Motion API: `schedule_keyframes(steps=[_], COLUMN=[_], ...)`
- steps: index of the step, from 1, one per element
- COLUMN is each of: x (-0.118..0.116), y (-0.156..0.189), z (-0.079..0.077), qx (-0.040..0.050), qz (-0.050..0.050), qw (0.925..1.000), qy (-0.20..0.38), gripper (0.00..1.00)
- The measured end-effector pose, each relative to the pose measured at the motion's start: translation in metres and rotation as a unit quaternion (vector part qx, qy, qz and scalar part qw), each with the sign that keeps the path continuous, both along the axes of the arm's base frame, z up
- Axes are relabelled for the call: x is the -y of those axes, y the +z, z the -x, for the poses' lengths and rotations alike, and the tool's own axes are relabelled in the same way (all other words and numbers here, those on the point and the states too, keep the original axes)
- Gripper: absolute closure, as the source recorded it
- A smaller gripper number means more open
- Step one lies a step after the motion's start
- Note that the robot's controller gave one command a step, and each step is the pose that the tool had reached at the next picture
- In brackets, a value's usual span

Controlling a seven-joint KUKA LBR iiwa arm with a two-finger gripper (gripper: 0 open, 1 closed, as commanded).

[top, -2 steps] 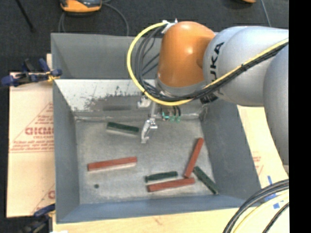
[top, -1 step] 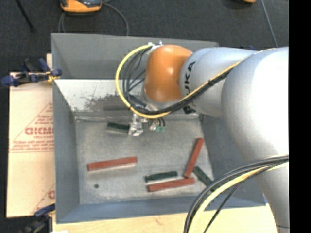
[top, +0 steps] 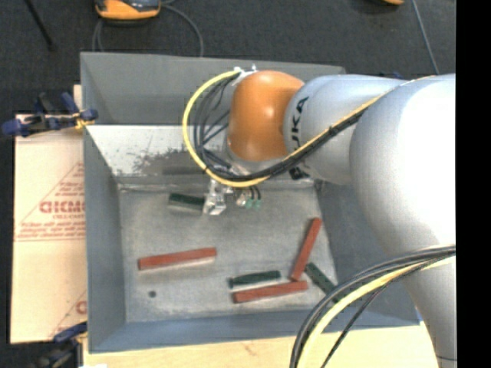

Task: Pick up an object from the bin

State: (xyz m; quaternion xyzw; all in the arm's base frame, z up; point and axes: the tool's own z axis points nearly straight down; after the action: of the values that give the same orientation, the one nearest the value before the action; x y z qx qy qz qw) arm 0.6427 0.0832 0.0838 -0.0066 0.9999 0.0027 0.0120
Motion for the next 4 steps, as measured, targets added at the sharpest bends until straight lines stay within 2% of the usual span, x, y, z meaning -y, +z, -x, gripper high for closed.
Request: schedule_keyframes(steps=[1,2,3,4], x=[0.002,-0.009,-0.059,-0.058], y=[0.038,0.106,0.04,0.044], z=[0.01,-0.007,0.025,0.023], qx=[-0.0112,-0.0105,-0.0133,-0.01], qz=[0.002,0.002,0.003,0.002], qw=[0.9999,0.9999,0.9998,0.9998], qy=[0.001,-0.004,0.016,0.015], gripper=[1.0,1.0,0.0,0.0])
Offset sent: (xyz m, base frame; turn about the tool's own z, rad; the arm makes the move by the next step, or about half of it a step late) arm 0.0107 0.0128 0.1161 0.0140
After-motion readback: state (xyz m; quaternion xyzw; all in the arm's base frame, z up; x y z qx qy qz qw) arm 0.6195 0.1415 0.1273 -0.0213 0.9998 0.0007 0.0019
